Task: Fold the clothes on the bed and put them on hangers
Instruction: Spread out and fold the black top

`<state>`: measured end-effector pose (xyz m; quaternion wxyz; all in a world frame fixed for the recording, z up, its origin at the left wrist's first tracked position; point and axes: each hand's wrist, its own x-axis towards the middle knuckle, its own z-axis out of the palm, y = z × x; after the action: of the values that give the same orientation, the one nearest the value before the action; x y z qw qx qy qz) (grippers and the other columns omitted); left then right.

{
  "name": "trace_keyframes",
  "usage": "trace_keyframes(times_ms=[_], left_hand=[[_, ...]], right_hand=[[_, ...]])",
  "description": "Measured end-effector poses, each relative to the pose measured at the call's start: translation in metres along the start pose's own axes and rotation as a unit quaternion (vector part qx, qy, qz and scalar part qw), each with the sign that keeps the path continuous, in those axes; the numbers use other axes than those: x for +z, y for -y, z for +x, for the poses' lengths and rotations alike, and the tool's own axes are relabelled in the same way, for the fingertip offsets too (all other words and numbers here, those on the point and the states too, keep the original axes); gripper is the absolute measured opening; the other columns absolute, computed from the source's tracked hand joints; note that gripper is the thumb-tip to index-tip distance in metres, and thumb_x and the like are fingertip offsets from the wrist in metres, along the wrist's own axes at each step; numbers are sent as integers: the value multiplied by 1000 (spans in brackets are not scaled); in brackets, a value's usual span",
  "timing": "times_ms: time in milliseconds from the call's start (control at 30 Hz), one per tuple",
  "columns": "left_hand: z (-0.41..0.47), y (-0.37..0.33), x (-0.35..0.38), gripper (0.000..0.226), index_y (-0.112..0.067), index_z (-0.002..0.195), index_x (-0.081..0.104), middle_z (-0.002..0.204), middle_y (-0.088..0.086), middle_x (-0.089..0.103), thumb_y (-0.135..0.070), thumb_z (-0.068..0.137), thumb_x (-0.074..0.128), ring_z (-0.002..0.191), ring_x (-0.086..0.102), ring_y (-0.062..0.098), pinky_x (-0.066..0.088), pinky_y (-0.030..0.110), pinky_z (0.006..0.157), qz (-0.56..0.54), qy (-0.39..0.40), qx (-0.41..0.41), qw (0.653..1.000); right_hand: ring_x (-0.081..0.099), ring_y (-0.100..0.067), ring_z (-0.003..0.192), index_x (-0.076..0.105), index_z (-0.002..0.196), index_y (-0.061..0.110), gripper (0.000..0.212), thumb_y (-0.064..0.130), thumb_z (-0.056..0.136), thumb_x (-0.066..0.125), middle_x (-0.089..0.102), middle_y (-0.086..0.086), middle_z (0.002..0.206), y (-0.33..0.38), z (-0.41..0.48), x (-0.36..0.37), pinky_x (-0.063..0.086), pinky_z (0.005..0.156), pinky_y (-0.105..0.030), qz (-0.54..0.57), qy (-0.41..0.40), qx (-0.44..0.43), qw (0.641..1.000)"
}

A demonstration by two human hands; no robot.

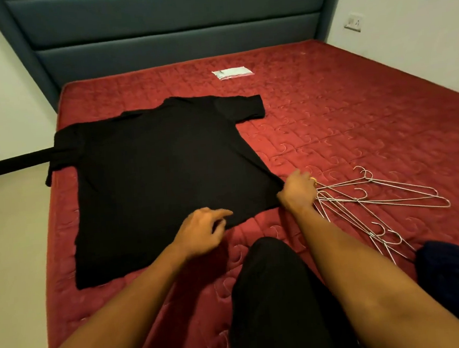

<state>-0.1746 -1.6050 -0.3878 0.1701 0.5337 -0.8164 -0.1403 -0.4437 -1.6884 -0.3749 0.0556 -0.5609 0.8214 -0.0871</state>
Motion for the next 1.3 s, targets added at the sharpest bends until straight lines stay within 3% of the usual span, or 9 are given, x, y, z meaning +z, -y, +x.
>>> trace_keyframes(times_ms=[133,267,367,467,567,700,867,1000,1300], left_hand=[[-35,45,-26,31,-25,121,71,108,0,73,-26,93,60,101,64,20,52,35,89,86,-88,-93,988],[-88,85,-50,32,-26,118,69,114,5,71,-40,95,52,105,66,27,54,37,86,195,34,-203,959],[-125,105,-68,37,-16,88,71,87,13,73,-43,91,45,83,70,36,58,42,71,180,-38,-264,947],[-152,117,-81,35,-4,98,65,95,25,66,-38,93,60,91,63,45,55,50,76,128,-183,-396,891],[-170,122,-84,50,-2,120,58,121,25,60,-39,89,73,113,58,44,51,49,91,46,-143,-538,830],[-183,130,-98,19,-5,97,68,106,20,69,-21,86,71,95,68,39,59,41,80,-20,-104,-564,819],[-181,128,-125,2,-3,81,68,78,17,71,-2,81,70,63,74,31,60,32,54,-93,-4,-595,798],[-162,120,-135,17,-10,102,71,101,11,72,-15,88,63,95,73,29,59,34,76,-6,74,-575,815],[-42,117,-110,64,-14,143,43,142,19,46,-42,89,64,131,45,38,40,47,107,188,75,-364,909]], right_hand=[[62,-33,107,68,103,23,34,26,72,82,65,-9,111,53,-15,-1,53,89,-40,-4,73,-239,968],[71,-22,71,73,87,16,20,34,83,78,73,-2,81,94,-37,-11,58,64,-29,-161,361,-262,880],[67,-16,49,70,79,14,21,25,96,66,74,-5,74,134,-56,-29,53,49,-25,-168,420,-246,857],[73,-21,88,74,100,16,26,39,89,71,75,-3,102,174,-88,-18,58,80,-33,-122,306,-352,876],[67,-21,112,67,125,24,43,39,86,78,71,-3,118,199,-140,11,54,97,-33,39,352,-407,842],[56,-31,123,44,150,34,72,42,85,74,54,-11,136,226,-200,46,51,104,-46,-77,357,-518,773],[54,-31,126,50,146,32,61,43,89,70,53,-8,136,254,-208,39,52,101,-48,-84,320,-511,793],[65,-25,112,62,135,30,51,37,87,76,63,-1,120,256,-203,41,57,96,-41,-74,392,-501,768],[68,-17,94,69,87,30,7,34,87,75,70,5,100,246,-58,30,59,91,-36,-3,305,-408,861]])
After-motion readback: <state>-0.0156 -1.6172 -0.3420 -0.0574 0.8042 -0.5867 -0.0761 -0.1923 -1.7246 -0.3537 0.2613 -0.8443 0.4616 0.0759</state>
